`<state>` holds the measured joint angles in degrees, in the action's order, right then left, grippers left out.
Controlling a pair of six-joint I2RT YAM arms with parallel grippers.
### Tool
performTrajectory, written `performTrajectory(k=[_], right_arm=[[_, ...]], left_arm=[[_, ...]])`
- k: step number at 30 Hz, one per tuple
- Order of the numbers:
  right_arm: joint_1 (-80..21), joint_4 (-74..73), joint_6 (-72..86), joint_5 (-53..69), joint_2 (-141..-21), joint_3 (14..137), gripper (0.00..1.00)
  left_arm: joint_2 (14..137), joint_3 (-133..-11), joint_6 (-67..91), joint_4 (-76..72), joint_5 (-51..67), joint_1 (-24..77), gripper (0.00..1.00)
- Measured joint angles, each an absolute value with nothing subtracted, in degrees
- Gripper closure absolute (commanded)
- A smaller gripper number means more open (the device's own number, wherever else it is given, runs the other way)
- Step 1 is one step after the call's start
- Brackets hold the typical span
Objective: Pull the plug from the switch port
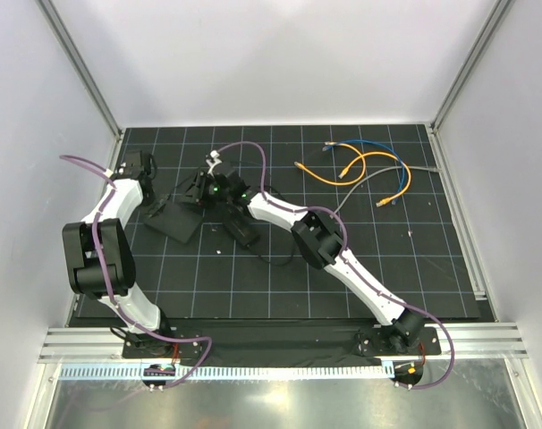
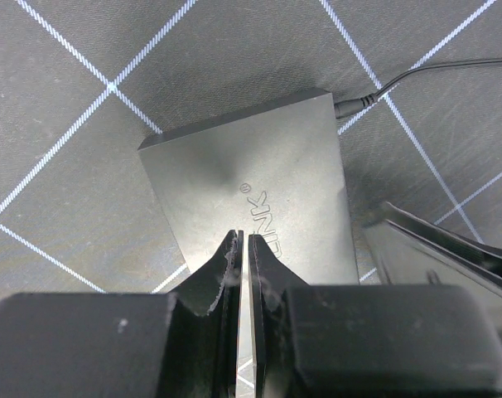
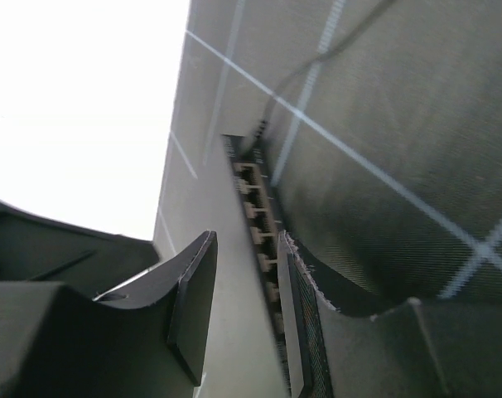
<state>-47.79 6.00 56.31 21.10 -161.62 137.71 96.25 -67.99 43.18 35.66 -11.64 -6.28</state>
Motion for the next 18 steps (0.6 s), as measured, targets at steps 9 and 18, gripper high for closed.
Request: performTrajectory(k=[9,18], right_arm=[[-47.8,6.0,57.5,21.4,-163.2,137.8,0.62],[-47.9,12.5,59.5,23.9,-161.7,131.6,0.65]], left_arm=[[96.2,-68.0,43.3,35.3,-11.4,-6.3,0.89],[96.4,-68.7,43.0,35.4,-11.8,-6.5,0.89]])
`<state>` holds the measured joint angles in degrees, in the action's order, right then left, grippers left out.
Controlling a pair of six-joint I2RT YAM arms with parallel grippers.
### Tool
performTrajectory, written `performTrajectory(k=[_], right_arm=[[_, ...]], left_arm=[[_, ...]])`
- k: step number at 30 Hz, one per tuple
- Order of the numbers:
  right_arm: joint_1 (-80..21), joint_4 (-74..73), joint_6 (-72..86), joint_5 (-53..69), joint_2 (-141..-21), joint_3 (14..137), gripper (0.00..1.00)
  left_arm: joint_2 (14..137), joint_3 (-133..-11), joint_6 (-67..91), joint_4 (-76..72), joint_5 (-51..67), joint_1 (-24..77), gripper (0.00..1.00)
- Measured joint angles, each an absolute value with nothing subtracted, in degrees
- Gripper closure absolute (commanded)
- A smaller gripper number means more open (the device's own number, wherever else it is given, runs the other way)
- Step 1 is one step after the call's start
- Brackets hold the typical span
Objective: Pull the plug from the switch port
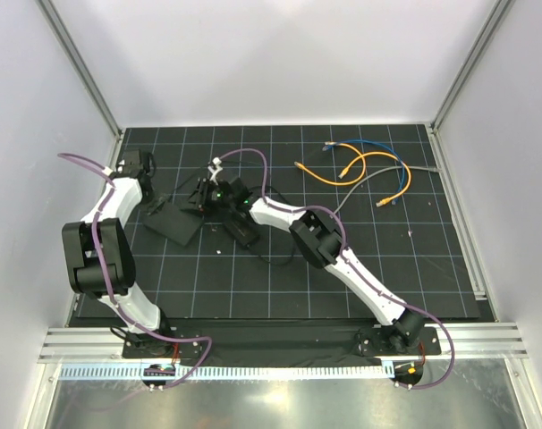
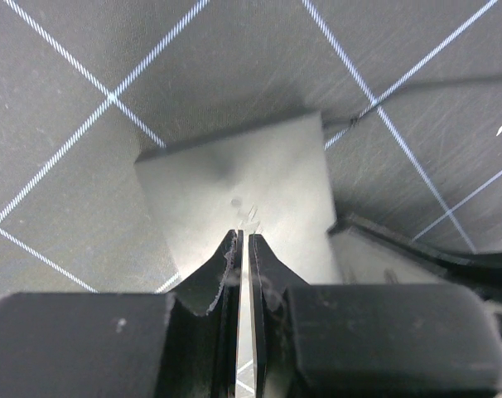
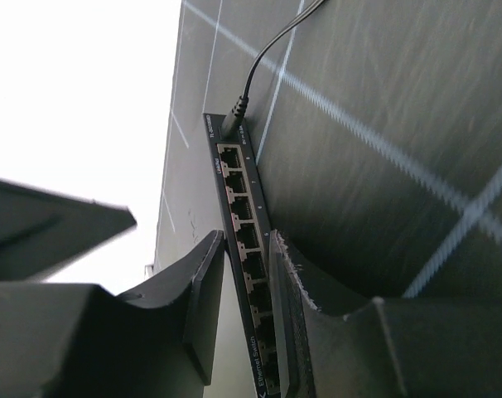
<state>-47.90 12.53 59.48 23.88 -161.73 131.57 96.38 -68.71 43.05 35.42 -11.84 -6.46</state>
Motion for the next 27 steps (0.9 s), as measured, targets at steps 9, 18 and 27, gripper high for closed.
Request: performTrajectory(k=[9,18,27], right_arm=[[-50.0,18.3,60.5,24.3,-153.9,116.9,0.65],[-50.5,18.0,61.1,23.4,-153.4,117.4,0.49],[-49.8,13.1,61.5,23.3,-157.3,133.0,0.49]], left_arm=[[96.6,-69.5,42.7,35.4,-12.6,-6.9,0.89],[96.6,-69.2,42.7,35.5,-12.6,-6.9,0.89],[95.6,-65.1,45.1,37.3,-16.3,-6.9,0.87]])
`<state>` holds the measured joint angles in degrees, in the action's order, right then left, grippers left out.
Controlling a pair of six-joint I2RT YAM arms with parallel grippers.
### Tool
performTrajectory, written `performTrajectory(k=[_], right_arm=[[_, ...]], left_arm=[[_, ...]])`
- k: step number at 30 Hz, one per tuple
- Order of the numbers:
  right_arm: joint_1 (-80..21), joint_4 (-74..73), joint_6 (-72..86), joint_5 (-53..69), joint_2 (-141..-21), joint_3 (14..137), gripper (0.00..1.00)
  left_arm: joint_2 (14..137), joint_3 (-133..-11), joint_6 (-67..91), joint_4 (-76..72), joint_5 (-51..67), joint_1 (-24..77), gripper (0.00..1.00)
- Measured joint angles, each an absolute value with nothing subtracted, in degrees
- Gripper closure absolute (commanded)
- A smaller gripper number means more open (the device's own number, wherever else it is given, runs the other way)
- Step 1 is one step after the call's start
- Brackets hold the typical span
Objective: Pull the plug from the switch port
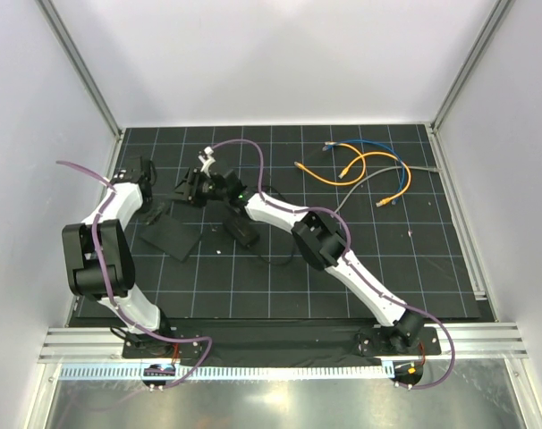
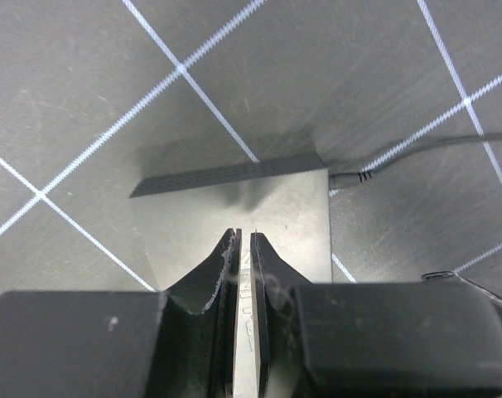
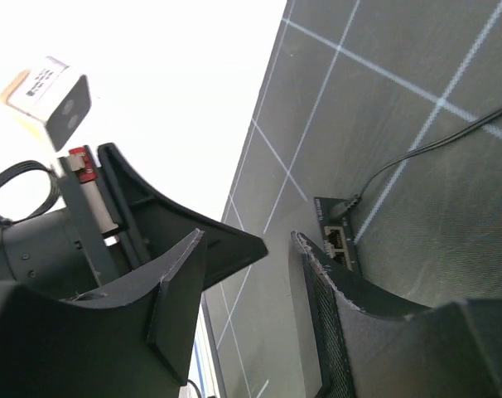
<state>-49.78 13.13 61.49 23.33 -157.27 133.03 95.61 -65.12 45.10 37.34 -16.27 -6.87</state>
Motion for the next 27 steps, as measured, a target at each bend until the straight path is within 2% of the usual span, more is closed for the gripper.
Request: performTrajectory(k=[11,27], right_arm=[[-49.8,11.3,63.4,23.9,-161.2,134.0,0.52],[-50.2,12.6,68.9,24.9,-164.4,135.9,0.53]], left_arm=[[100.8,-69.7,42.5,36.6,-17.4,-7.1,0.70],[102.9,-68.6,39.9,30.0,-11.9,-7.7,0.70]])
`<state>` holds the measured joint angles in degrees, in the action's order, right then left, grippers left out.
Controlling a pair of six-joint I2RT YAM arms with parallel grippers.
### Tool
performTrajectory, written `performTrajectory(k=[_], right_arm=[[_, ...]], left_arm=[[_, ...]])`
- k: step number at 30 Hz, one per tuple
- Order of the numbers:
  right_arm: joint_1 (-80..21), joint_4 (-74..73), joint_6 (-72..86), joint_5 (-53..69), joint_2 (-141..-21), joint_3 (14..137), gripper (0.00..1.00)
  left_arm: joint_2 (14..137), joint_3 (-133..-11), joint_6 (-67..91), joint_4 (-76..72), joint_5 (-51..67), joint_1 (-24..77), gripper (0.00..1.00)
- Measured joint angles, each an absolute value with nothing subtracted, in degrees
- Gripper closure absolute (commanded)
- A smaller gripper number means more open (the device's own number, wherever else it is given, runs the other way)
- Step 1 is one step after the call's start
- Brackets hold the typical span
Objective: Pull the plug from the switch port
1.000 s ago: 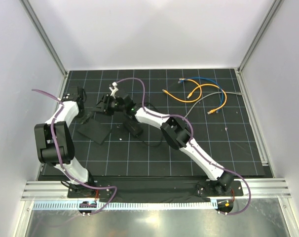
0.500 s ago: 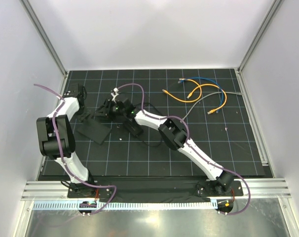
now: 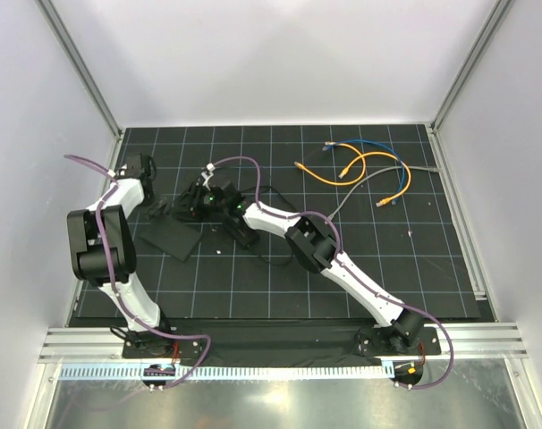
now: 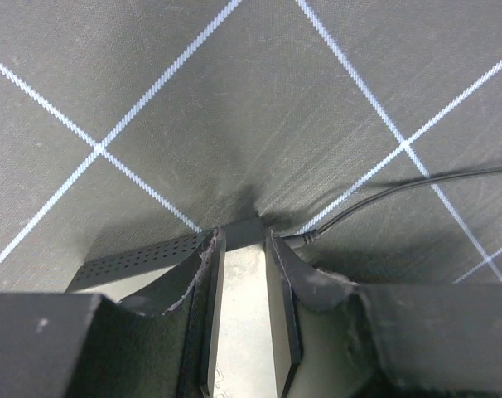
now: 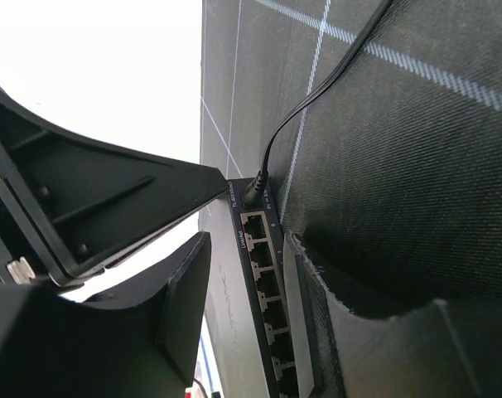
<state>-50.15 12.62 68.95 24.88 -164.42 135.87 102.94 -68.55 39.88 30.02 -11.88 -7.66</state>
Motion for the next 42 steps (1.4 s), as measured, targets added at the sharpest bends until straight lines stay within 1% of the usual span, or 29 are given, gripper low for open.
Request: performTrajectory(k=[3,11,17,25,29,38,42], right_arm=[[-50.2,12.6,69.6,24.7,-164.4,135.9,0.57],[-50.2,12.4,72.7,22.9,-164.9,135.9,0.62],[-50.2,11.7,73.7,22.3,-165.1,136.2,0.62],[-50.2,11.8,75.7,21.3,-165.9,137.3,0.62],[-50.1,14.0,78.6,20.6,-166.1,136.7,0.59],[-49.7,13.1,79.3,19.9,-166.2,136.7,0.68],[-49.7,12.1,79.2,19.6,-166.2,136.9,0.69]], left_arm=[[102.1,-66.9,40.0,27.9,-11.3,-7.7,0.70],[100.0,-62.9,40.6,23.1,-9.6,-7.9,0.71],[99.8,-62.4,41.5,22.0,-7.8,-7.4,0.72],[98.8,-61.6,41.5,22.5,-6.9,-7.0,0.72],[98.7,-61.6,41.5,23.2,-6.9,-6.9,0.72],[98.1,-61.9,41.2,25.5,-7.1,-6.8,0.73],[97.7,-63.0,40.2,28.6,-7.5,-6.8,0.72]])
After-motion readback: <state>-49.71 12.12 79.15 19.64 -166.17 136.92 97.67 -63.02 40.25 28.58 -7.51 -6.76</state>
